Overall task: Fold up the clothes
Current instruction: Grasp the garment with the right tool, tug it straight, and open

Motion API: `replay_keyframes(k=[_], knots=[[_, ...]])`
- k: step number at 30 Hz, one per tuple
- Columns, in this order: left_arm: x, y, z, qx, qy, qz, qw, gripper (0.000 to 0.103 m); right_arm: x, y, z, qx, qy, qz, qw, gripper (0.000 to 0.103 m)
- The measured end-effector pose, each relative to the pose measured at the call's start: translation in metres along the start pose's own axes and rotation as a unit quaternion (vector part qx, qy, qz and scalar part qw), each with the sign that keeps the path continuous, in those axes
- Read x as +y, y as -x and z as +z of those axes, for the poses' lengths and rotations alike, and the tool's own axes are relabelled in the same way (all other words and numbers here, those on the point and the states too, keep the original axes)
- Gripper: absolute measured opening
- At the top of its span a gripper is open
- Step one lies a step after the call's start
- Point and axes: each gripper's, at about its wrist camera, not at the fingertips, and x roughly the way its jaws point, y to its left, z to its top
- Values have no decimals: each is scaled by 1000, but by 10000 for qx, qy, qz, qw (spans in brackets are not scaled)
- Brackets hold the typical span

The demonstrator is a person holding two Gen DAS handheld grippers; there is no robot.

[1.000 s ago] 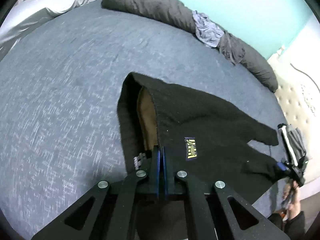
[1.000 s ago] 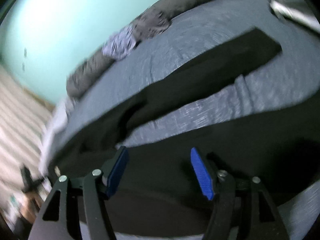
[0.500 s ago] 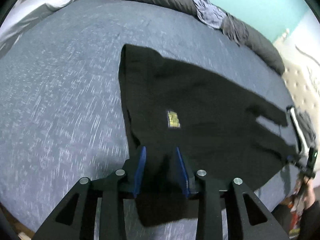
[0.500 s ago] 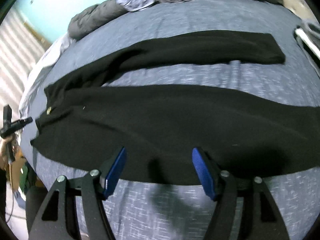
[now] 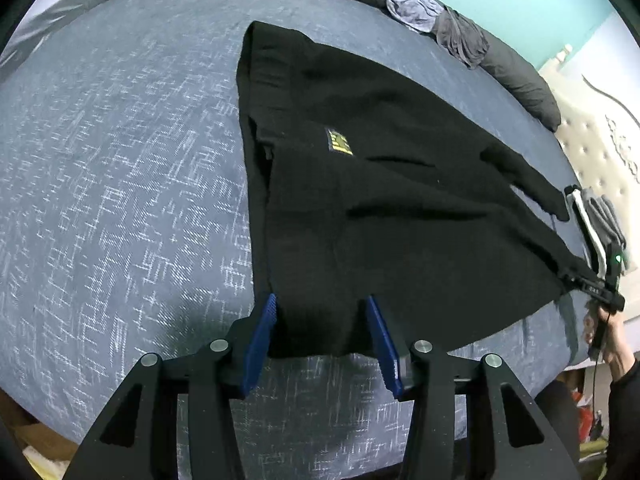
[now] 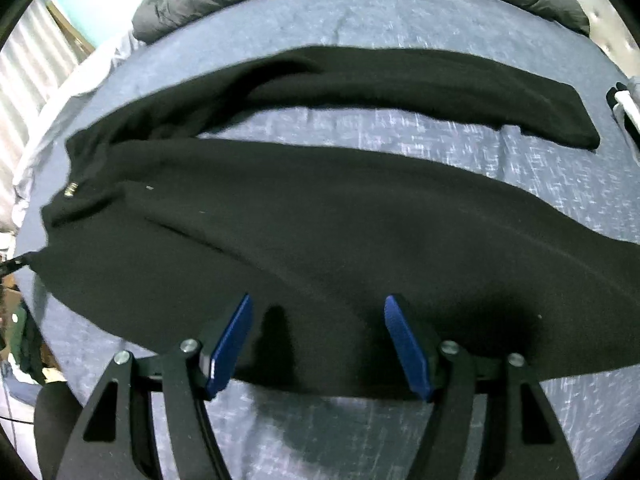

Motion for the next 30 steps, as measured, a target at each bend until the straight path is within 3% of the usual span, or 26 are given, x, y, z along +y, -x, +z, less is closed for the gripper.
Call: replay_keyframes(k=[1,2,4,6,9,18,22,25,28,30], knots=[[1,0,-1,-10,13,7,10000,48,1,-1,0,6,67,-45,10000,69],[2,0,-2,-18,30,11,10000,41,2,-3,-1,7,139,-93,9999,67],[4,1,-4,-56,70,-1,10000,27,4,-4,-1,-4,269,-205,9994,50],[8,5,-4,-126,119,-49,9998,13,2,1,0,-64,282,-217,9993,13],[8,19,-4,-312,32,-62,9995,9,2,14,2,-178,338,-85,9992,3],[19,73,-7,-886,49,-124,9960,4,8,76,0,-521,711,219,9959,2],[42,95,-10,-1086,295,-55,9936,3,13,97,-5,-427,788,647,9939,2],[62,99,-15,-1098,511,78,9926,1,22,96,-14,-310,932,712,9926,3],[77,88,-24,-893,759,18,9931,1,23,73,-23,-51,777,743,9942,7],[78,80,-32,-765,715,225,9942,0,19,60,-27,111,610,574,9964,25]])
